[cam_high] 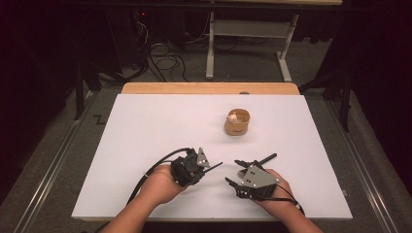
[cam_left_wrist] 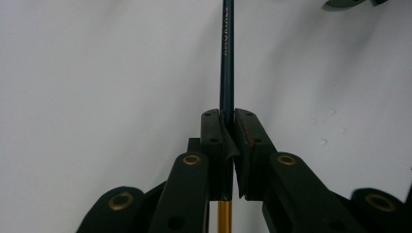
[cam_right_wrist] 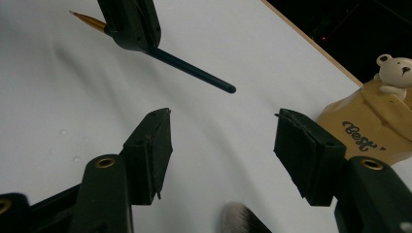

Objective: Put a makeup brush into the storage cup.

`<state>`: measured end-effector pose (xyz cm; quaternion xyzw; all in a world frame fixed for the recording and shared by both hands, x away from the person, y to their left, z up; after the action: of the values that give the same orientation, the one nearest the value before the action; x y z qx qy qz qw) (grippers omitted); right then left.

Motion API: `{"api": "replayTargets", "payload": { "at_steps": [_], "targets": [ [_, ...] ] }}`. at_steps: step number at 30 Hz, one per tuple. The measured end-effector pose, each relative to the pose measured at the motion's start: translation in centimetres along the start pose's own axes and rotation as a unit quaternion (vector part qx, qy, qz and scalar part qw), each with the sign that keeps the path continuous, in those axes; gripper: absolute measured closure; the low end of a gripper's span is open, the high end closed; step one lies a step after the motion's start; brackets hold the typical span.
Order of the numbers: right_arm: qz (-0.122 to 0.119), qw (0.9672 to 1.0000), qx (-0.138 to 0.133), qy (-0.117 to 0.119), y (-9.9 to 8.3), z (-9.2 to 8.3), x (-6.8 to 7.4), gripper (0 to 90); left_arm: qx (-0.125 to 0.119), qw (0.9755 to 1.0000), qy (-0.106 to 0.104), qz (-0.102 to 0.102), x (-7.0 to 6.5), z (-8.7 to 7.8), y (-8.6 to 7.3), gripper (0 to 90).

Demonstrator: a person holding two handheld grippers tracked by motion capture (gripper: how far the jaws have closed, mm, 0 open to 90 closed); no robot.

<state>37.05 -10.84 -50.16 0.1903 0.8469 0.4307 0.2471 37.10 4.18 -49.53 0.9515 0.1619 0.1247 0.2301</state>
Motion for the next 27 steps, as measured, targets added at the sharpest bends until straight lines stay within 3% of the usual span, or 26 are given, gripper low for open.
{"api": "replayTargets", "payload": {
  "at_steps": [4, 7, 11, 18, 21, 27],
  "targets": [
    [0.009, 0.9999, 0.004, -0.002, -0.1, -0.1, -0.2, 40.6, 0.023, 0.9996, -0.018, -0.002, -0.1, 0.2, 0.1, 83.5],
    [0.008, 1.0, -0.002, -0.002, -0.1, -0.4, -0.2, 40.6, 0.048, 0.9987, -0.016, 0.001, 0.2, 0.4, -0.2, 83.6],
    [0.005, 0.9999, -0.01, 0.003, -0.1, -0.6, -0.1, 41.6, 0.063, 0.9978, -0.024, -0.002, 0.3, 0.2, -0.1, 83.5],
    [-0.001, 0.9999, -0.01, 0.01, -0.4, -0.7, 0.4, 42.7, 0.076, 0.9961, -0.044, -0.005, 0.7, 0.0, -0.1, 83.5],
    [-0.018, 0.9997, -0.015, 0.012, -0.3, -0.7, 0.5, 44.2, 0.085, 0.995, -0.051, -0.009, 0.8, 0.0, -0.1, 83.5],
    [-0.014, 0.9998, -0.008, 0.014, -0.1, -0.7, 0.8, 47.9, 0.096, 0.9938, -0.055, -0.003, 0.9, 0.0, 0.3, 83.5]
  ]
}}
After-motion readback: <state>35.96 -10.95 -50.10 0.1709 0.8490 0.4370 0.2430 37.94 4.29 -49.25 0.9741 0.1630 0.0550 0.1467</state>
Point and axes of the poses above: each handheld gripper's, and its own axes: z roughly forward along the jaws, y roughly out of its top, x roughly to its left, the point moved 8 cm from there along z, roughly forward along the jaws, and after that the axes turned 8 degrees about z, right-handed, at the moved point
